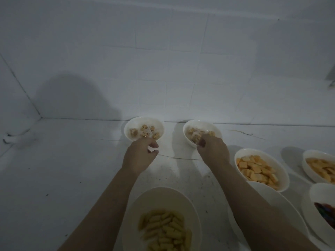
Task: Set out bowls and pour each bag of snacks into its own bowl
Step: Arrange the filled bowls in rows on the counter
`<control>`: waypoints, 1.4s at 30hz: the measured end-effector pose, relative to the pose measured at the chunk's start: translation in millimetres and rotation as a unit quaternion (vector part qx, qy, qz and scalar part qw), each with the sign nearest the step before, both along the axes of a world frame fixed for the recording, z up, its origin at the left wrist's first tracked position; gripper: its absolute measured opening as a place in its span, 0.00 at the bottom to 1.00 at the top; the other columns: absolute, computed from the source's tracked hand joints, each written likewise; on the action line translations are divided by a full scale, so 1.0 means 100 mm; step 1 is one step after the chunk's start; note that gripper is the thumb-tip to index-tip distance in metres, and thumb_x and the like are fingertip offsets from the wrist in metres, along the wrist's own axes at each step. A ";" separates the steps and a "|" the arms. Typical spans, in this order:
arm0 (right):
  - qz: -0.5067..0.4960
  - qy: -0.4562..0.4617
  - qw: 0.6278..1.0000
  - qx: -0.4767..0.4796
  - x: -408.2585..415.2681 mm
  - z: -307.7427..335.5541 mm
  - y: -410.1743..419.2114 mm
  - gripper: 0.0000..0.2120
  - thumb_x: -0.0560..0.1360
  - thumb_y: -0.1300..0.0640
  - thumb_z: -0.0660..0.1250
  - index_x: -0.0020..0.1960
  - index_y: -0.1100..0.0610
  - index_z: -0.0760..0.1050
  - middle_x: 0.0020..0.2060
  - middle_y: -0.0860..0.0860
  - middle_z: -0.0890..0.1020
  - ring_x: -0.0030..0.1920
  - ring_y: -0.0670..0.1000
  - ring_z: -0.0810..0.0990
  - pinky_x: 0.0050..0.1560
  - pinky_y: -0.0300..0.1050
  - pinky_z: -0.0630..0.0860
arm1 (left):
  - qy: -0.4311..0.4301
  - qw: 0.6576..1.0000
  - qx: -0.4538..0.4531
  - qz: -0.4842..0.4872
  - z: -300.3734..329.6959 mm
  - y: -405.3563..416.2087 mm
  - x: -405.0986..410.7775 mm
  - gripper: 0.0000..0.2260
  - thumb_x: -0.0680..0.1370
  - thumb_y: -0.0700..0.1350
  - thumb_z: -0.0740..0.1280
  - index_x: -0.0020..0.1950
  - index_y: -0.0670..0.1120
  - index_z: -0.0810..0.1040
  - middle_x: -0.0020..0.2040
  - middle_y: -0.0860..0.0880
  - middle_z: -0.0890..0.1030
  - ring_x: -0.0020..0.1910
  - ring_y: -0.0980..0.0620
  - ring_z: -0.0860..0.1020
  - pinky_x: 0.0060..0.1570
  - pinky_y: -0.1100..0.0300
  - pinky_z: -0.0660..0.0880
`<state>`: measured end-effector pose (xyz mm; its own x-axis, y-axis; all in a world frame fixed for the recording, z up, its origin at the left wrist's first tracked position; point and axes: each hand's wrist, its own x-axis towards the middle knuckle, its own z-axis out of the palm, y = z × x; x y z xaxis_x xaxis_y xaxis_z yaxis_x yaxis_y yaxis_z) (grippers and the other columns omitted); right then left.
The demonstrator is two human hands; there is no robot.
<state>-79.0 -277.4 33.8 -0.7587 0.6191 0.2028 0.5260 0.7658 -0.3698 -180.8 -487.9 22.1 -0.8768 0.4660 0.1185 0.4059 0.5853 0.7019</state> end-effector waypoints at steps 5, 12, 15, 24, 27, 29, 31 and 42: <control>0.024 0.050 0.997 -0.058 0.32 0.10 -0.07 0.04 0.77 0.55 0.65 0.46 0.53 0.78 0.41 0.49 0.82 0.40 0.52 0.81 0.43 0.48 0.80 | -0.005 0.999 0.014 -0.045 0.22 0.14 0.33 0.05 0.76 0.46 0.70 0.52 0.51 0.82 0.50 0.59 0.80 0.42 0.62 0.78 0.48 0.59 0.77; 0.062 0.115 0.983 -0.128 0.83 0.25 0.00 0.07 0.78 0.54 0.64 0.45 0.54 0.78 0.38 0.47 0.82 0.34 0.50 0.83 0.39 0.54 0.82 | 0.010 0.995 0.040 -0.090 0.46 0.54 0.89 0.03 0.78 0.47 0.68 0.48 0.52 0.82 0.48 0.59 0.80 0.41 0.61 0.79 0.41 0.63 0.76; 0.070 0.120 0.980 -0.139 1.11 0.36 0.24 0.07 0.77 0.54 0.64 0.44 0.54 0.79 0.38 0.47 0.82 0.36 0.50 0.83 0.41 0.54 0.82 | 0.017 0.993 0.046 -0.108 0.58 0.84 1.16 0.03 0.77 0.47 0.68 0.48 0.53 0.82 0.47 0.59 0.81 0.41 0.61 0.79 0.43 0.64 0.76; 0.063 0.086 0.986 -0.127 2.04 0.66 1.37 0.06 0.78 0.54 0.64 0.45 0.51 0.79 0.39 0.44 0.82 0.38 0.49 0.82 0.42 0.47 0.80 | 0.004 0.984 0.025 -0.177 0.67 2.01 2.01 0.07 0.79 0.45 0.64 0.49 0.52 0.82 0.47 0.58 0.82 0.45 0.61 0.78 0.45 0.64 0.74; 0.042 0.058 0.991 -0.111 2.31 0.62 1.81 0.06 0.78 0.55 0.64 0.47 0.50 0.80 0.39 0.42 0.80 0.42 0.47 0.79 0.42 0.44 0.76 | -0.006 0.979 -0.020 -0.203 0.53 2.50 2.24 0.09 0.80 0.44 0.62 0.52 0.51 0.82 0.50 0.55 0.82 0.46 0.57 0.78 0.45 0.61 0.74; 0.029 0.039 0.993 -0.110 2.44 0.57 2.05 0.08 0.78 0.56 0.63 0.50 0.50 0.81 0.41 0.42 0.80 0.43 0.47 0.79 0.44 0.45 0.78 | 0.013 0.976 -0.076 -0.204 0.43 2.75 2.31 0.09 0.80 0.45 0.61 0.54 0.52 0.81 0.54 0.53 0.82 0.49 0.54 0.78 0.50 0.56 0.76; 0.022 0.018 0.994 -0.109 2.56 0.51 2.28 0.10 0.78 0.58 0.62 0.53 0.51 0.81 0.47 0.45 0.83 0.44 0.48 0.80 0.47 0.46 0.79 | 0.031 0.967 -0.153 -0.200 0.33 2.95 2.34 0.10 0.80 0.46 0.60 0.56 0.52 0.80 0.56 0.52 0.81 0.52 0.51 0.78 0.53 0.52 0.76; 0.034 -0.136 0.986 -0.091 2.56 0.04 2.98 0.15 0.80 0.59 0.59 0.64 0.55 0.78 0.56 0.53 0.82 0.53 0.54 0.80 0.50 0.47 0.78 | 0.012 0.942 -0.292 -0.164 0.15 3.22 2.45 0.14 0.75 0.39 0.65 0.57 0.51 0.80 0.56 0.50 0.80 0.55 0.49 0.77 0.58 0.50 0.76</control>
